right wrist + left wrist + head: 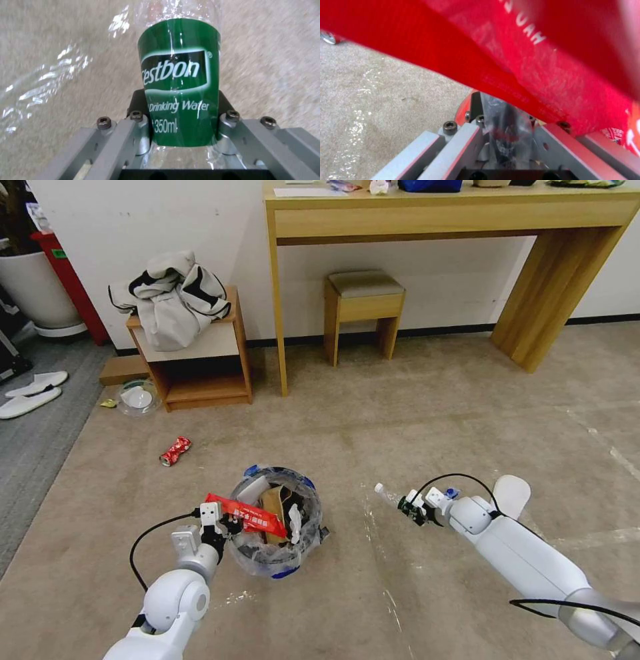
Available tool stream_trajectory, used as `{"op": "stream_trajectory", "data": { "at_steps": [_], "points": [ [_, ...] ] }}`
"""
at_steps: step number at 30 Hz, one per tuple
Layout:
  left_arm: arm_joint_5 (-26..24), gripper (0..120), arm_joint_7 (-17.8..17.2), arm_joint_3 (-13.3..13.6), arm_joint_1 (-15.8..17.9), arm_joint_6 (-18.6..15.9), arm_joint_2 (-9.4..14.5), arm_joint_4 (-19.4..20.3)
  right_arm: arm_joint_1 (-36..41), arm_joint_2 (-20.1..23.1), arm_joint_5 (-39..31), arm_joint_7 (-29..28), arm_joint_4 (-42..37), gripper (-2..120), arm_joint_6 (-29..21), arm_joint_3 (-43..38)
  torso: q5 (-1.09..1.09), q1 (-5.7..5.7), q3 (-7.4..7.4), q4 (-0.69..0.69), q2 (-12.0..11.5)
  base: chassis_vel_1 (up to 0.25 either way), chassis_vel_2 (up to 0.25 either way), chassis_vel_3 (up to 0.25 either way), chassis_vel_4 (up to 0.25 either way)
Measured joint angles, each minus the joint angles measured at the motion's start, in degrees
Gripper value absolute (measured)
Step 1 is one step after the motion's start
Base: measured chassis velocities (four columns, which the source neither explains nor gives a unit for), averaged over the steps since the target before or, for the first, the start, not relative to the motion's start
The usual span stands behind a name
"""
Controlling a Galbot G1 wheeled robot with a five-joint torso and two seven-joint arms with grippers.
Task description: Pick up the trash bin and place the garbage on the floor into it.
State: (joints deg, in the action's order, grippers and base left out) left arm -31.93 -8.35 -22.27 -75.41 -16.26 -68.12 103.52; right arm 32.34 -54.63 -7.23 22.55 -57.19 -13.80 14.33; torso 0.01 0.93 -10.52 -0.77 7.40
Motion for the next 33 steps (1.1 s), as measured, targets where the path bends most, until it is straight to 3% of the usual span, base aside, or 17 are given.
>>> {"op": "stream_trajectory", "data": {
  "at_steps": [7, 18, 22, 27, 33],
  "points": [
    [-0.7, 1, 0.8, 0.6, 0.4, 0.0, 0.9, -0.2, 1.7, 2.1, -2.3, -0.2, -5.9, 24, 2.5, -3.9, 0.0, 0.0, 0.0, 0.0, 0.0, 0.0, 0.0, 0.0, 0.0],
    [-1.7, 1, 2.3, 2.0, 0.4, -0.1, 1.7, 0.5, 13.6, 7.8, -14.8, -4.6, -27.0, 24, 6.3, -18.0, -0.01, 0.0, 0.0, -0.02, 0.0, 0.0, 0.0, 0.0, 0.0],
    [-1.8, 1, 2.6, 2.4, 0.3, -0.2, 1.9, 0.8, 16.4, 8.4, -17.3, -5.6, -30.6, 24, 7.5, -20.4, 0.0, 0.0, 0.0, -0.03, 0.0, 0.0, 0.0, 0.0, 0.0],
    [-2.2, 1, 3.3, 3.5, 0.1, -0.5, 2.3, 2.0, 21.3, 9.2, -23.1, -7.3, -40.8, 23, 12.6, -24.1, -0.01, 0.0, 0.01, 0.0, 0.0, 0.0, 0.0, 0.0, 0.0],
    [-2.6, 1, 3.3, 4.3, 0.1, -0.8, 2.1, 2.5, 22.3, 8.4, -25.9, -8.8, -46.2, 23, 15.4, -23.8, -0.02, -0.01, 0.01, 0.0, 0.0, 0.0, 0.0, 0.0, 0.0]
  ]
}}
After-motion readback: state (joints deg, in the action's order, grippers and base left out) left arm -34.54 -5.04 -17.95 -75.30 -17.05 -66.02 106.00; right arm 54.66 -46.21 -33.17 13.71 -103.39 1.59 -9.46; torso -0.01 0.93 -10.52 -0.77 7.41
